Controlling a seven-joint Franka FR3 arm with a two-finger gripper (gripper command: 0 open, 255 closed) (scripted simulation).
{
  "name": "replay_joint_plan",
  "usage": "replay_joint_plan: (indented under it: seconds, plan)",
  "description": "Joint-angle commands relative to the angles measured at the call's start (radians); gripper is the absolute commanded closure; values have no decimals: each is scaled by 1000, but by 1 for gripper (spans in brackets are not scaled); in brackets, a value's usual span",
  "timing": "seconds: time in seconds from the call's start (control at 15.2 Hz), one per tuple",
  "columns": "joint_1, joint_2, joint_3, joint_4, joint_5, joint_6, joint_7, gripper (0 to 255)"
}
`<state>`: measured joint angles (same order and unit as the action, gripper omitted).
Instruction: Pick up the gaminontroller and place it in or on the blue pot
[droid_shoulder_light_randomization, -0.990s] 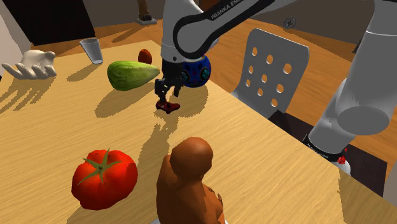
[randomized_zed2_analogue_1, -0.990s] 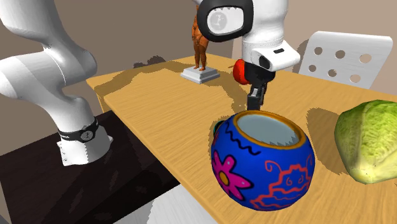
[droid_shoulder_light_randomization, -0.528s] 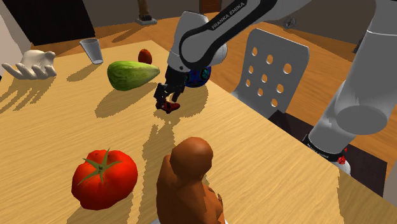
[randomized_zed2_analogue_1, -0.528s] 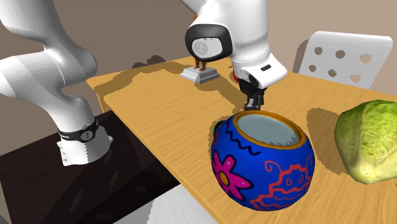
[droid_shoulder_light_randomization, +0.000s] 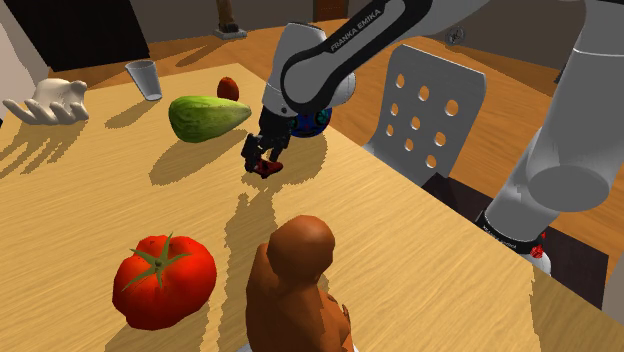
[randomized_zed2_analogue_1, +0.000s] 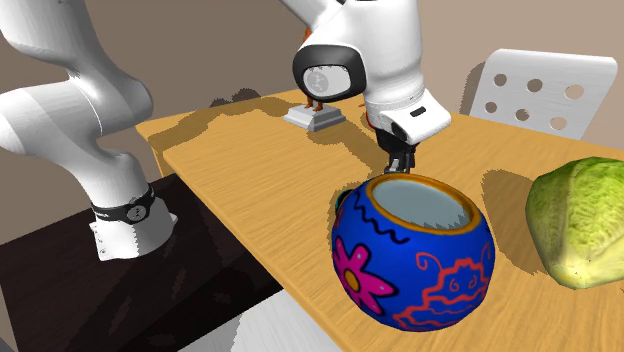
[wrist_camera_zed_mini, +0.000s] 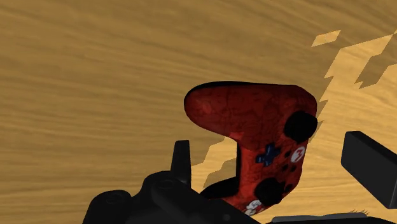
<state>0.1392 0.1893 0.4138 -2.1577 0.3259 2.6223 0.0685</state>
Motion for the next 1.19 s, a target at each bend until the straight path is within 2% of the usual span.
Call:
replay_joint_plan:
  seconds: [0.0,0.07,0.66,1.12]
  plan:
    - [0,0,0,0,0,0,0,0]
    - [0,0,0,0,0,0,0,255]
    - [0,0,0,0,0,0,0,255]
    - [-6,-60,-1,30,0,-87,18,255]
